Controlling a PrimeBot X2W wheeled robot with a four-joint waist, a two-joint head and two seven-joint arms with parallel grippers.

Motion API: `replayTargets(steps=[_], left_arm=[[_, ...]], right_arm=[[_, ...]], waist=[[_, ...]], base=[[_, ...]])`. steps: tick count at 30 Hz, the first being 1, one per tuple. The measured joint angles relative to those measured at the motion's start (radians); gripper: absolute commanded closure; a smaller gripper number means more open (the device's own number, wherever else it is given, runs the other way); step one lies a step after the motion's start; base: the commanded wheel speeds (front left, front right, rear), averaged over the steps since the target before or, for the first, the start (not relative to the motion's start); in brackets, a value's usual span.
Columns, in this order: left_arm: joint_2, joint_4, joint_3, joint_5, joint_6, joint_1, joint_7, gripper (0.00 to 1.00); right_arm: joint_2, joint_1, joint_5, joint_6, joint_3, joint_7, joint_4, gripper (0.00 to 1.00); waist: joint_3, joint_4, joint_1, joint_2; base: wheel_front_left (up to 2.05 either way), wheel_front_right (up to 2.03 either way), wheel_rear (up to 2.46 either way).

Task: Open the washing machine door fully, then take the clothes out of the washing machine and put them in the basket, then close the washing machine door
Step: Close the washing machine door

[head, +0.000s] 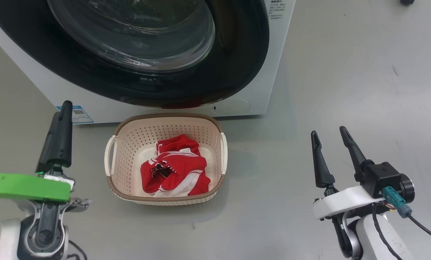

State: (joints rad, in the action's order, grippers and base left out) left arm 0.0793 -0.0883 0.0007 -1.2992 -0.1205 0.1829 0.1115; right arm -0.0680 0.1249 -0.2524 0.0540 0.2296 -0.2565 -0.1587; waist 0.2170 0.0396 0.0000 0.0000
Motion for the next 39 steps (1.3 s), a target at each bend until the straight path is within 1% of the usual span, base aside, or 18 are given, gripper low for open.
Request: replayTargets(steps=[7,10,14,18,19,25,33,39], left_arm=[[0.074,0.002,-0.028,0.291,0.000,-0.068,-0.148,0.00],[0.096,0.017,-0.047,0.406,0.000,-0.097,-0.194,0.00],[0.117,0.033,-0.073,0.535,0.003,-0.134,-0.245,0.00],[0.126,0.045,-0.109,0.623,0.039,-0.168,-0.271,0.00],[0.126,0.050,-0.126,0.660,0.056,-0.186,-0.281,0.00],[0.126,0.066,-0.172,0.727,0.096,-0.220,-0.291,0.00],[0.113,0.092,-0.214,0.779,0.134,-0.248,-0.302,0.00],[0.107,0.093,-0.235,0.800,0.152,-0.255,-0.302,0.00]], right_arm=[[0.001,-0.029,0.000,0.000,-0.012,0.000,-0.001,0.00],[0.001,-0.038,0.002,0.000,-0.016,0.000,-0.001,0.00],[0.002,-0.054,0.004,0.000,-0.018,0.000,-0.001,0.00],[0.003,-0.072,0.007,0.000,-0.018,0.000,-0.001,0.00],[0.004,-0.083,0.007,0.000,-0.018,0.000,-0.001,0.00],[0.006,-0.115,0.007,0.001,-0.019,0.000,0.000,0.00],[0.007,-0.144,0.007,0.002,-0.020,0.000,-0.004,0.00],[0.010,-0.160,0.007,0.003,-0.021,0.000,-0.003,0.00]], waist=[[-0.038,0.011,0.0000,0.0000],[-0.051,0.012,0.0000,0.0000],[-0.068,0.012,0.0000,0.0000],[-0.084,0.010,0.0000,0.0000],[-0.092,0.009,0.0000,0.0000],[-0.103,0.006,0.0000,0.0000],[-0.124,0.005,0.0000,0.0000],[-0.135,0.002,0.0000,0.0000]], base=[[0.00,0.00,0.00],[0.00,0.00,0.00],[0.00,0.00,0.00],[0.00,0.00,0.00],[0.00,0.00,0.00],[0.00,0.00,0.00],[0.00,0.00,0.00],[0.00,0.00,0.00]])
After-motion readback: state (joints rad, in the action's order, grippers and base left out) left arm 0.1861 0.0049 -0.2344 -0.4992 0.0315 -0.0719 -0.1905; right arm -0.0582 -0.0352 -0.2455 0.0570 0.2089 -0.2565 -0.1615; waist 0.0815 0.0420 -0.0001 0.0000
